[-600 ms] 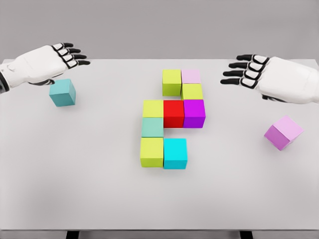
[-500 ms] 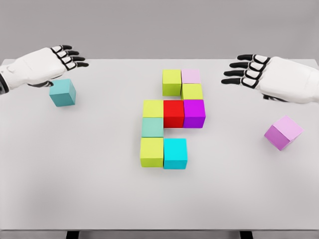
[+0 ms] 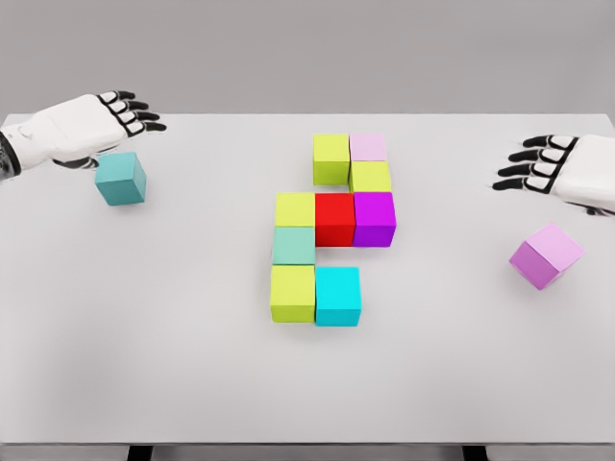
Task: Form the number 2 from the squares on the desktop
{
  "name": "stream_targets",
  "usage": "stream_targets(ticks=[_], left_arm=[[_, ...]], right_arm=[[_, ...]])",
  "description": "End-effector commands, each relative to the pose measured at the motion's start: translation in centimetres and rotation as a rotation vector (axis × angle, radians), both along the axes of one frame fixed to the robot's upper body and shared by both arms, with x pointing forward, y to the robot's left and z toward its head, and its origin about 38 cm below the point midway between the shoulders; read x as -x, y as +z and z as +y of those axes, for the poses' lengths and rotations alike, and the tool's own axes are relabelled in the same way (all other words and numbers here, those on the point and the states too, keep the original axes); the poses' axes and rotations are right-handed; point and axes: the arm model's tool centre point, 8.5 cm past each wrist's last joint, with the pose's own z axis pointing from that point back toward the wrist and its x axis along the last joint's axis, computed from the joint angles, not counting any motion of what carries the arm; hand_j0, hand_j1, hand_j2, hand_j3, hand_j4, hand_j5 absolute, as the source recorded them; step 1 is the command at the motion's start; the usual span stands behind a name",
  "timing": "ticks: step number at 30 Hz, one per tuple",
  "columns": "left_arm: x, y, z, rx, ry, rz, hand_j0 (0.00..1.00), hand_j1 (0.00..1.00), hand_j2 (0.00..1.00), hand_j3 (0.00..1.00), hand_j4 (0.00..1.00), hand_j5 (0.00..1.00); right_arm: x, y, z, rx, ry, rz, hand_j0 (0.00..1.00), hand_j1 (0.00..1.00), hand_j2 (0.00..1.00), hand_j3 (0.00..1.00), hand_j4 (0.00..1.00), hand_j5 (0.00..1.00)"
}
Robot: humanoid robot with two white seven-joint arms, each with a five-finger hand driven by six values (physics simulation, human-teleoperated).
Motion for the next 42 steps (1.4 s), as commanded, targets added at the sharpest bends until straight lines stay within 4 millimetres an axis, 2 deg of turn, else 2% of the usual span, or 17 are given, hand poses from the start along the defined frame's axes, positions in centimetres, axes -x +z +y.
stream_targets(ticks=[1, 5, 9, 11, 13, 17, 19, 22, 27, 31, 36, 42], left_arm=[[-0.1, -2.2, -0.1, -0.014, 0.009, 0.052, 1.0, 1.0, 1.0, 1.0, 1.0, 1.0], [-0.4, -3.1, -0.4, -0.061, 0.016, 0.094, 1.0, 1.0, 1.0, 1.0, 1.0, 1.0], [-0.3, -3.1, -0.3, -0.064, 0.017, 0.095, 1.0, 1.0, 1.0, 1.0, 1.0, 1.0], [-0.4, -3.3, 0.3, -0.065, 0.033, 0.101, 1.0, 1.0, 1.0, 1.0, 1.0, 1.0], [-0.3, -3.2, 0.6, -0.066, 0.038, 0.101, 1.0, 1.0, 1.0, 1.0, 1.0, 1.0], [-0.5, -2.4, 0.6, -0.06, 0.039, 0.086, 1.0, 1.0, 1.0, 1.0, 1.0, 1.0], [-0.7, -2.1, 0.5, -0.056, 0.039, 0.079, 1.0, 1.0, 1.0, 1.0, 1.0, 1.0], [-0.8, -1.6, 0.3, -0.046, 0.036, 0.068, 1.0, 1.0, 1.0, 1.0, 1.0, 1.0], [-1.0, -0.6, 0.0, -0.031, 0.029, 0.043, 1.0, 1.0, 1.0, 1.0, 1.0, 1.0], [-1.3, 0.6, -0.2, -0.016, 0.026, 0.017, 1.0, 1.0, 1.0, 1.0, 1.0, 1.0], [-1.1, 0.3, 0.1, -0.024, 0.031, 0.021, 1.0, 1.0, 1.0, 1.0, 1.0, 1.0], [-0.6, -0.2, 1.4, -0.051, 0.05, 0.037, 1.0, 1.0, 1.0, 1.0, 1.0, 1.0]], right_arm=[[0.8, 0.3, -1.8, 0.046, -0.045, 0.024, 1.0, 1.0, 1.0, 1.0, 1.0, 1.0], [1.4, -1.7, -1.9, 0.054, -0.045, 0.086, 1.0, 1.0, 1.0, 1.0, 1.0, 1.0], [1.2, -2.6, -1.4, 0.041, -0.033, 0.102, 1.0, 1.0, 1.0, 1.0, 1.0, 1.0], [0.5, -3.4, -1.3, 0.024, -0.041, 0.111, 1.0, 1.0, 1.0, 1.0, 1.0, 1.0], [-0.5, -4.9, -1.8, 0.031, -0.075, 0.148, 1.0, 1.0, 1.0, 1.0, 1.0, 1.0], [-0.5, -6.3, -3.3, 0.062, -0.123, 0.196, 1.0, 1.0, 1.0, 1.0, 1.0, 1.0], [-0.2, -7.1, -3.3, 0.087, -0.125, 0.229, 1.0, 1.0, 1.0, 1.0, 1.0, 1.0], [-0.4, -7.3, -2.8, 0.078, -0.116, 0.232, 1.0, 1.0, 1.0, 1.0, 1.0, 1.0], [-1.3, -7.5, -3.4, 0.022, -0.154, 0.245, 1.0, 1.0, 1.0, 1.0, 1.0, 1.0], [-2.5, -8.7, -3.9, -0.002, -0.193, 0.259, 1.0, 1.0, 1.0, 1.0, 1.0, 1.0], [-3.1, -10.6, -3.8, 0.028, -0.216, 0.321, 1.0, 1.0, 1.0, 1.0, 1.0, 1.0], [-3.4, -11.3, -4.2, 0.039, -0.237, 0.342, 1.0, 1.0, 1.0, 1.0, 1.0, 1.0]])
